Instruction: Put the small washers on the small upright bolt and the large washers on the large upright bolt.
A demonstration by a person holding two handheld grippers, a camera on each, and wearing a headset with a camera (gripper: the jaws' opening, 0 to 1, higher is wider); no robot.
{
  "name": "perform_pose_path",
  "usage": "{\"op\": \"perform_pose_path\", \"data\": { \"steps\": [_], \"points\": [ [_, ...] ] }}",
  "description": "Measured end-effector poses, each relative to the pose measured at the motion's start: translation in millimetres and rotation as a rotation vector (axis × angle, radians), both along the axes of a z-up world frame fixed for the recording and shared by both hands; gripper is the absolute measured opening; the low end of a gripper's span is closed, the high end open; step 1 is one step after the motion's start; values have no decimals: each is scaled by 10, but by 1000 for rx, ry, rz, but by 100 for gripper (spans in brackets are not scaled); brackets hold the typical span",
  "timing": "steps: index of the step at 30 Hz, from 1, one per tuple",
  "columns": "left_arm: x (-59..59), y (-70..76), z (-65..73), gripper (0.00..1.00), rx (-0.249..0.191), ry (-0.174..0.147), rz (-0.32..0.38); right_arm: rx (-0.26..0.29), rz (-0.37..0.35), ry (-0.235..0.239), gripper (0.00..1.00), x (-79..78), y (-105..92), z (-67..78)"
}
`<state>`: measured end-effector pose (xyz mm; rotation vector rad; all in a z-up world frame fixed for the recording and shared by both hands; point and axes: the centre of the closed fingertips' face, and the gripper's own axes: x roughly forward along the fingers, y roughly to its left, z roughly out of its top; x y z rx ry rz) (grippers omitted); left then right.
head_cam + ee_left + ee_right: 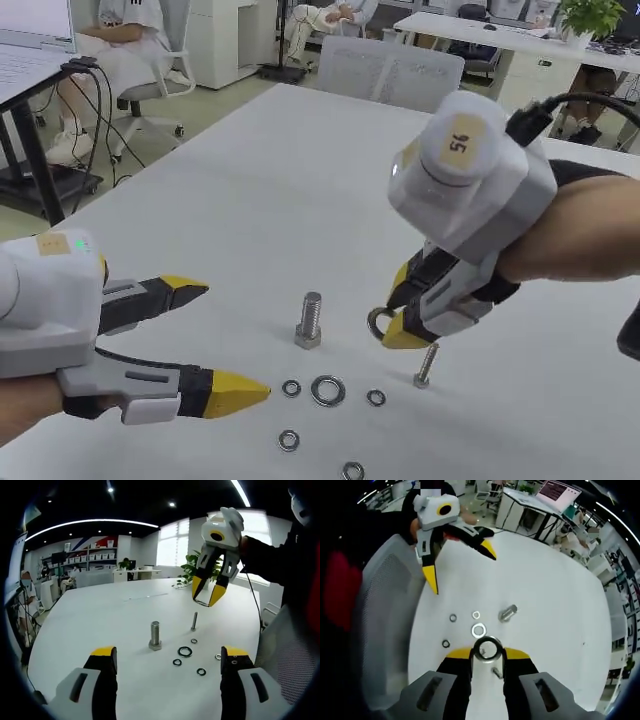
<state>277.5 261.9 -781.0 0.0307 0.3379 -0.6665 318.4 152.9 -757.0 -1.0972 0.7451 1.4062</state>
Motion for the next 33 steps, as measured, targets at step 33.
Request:
{"op": "perform_pose_path", "data": {
  "steps": [33],
  "points": [
    [5,40,-114,82,223,-69,-20,-23,75,14,23,336,503,62]
  ]
}}
